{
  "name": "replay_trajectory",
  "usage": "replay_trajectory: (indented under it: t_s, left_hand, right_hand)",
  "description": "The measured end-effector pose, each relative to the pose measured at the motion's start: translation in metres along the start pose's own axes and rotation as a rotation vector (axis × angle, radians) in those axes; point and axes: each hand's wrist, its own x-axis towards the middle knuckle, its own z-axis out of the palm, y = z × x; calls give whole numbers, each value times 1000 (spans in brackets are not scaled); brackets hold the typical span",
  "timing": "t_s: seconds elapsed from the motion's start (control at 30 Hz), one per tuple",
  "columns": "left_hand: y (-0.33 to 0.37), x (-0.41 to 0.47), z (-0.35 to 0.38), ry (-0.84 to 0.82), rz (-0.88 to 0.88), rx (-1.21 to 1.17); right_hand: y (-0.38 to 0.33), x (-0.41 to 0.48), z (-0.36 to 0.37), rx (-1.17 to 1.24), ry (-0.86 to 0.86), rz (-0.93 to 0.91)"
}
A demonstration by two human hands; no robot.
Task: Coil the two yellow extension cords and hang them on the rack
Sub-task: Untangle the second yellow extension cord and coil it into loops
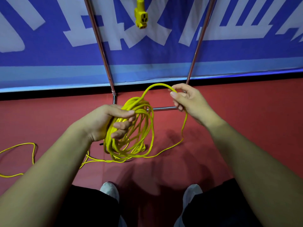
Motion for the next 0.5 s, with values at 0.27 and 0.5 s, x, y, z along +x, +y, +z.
replay_trajectory:
  t_s: [0.27,0.5]
  left_hand:
    - [-7,2,8,190,-23,137]
    - [-10,0,19,282,20,116]
  right_hand:
    - [-6,5,11,-48,1,-76]
    - [-10,3,17,-186,-74,-153]
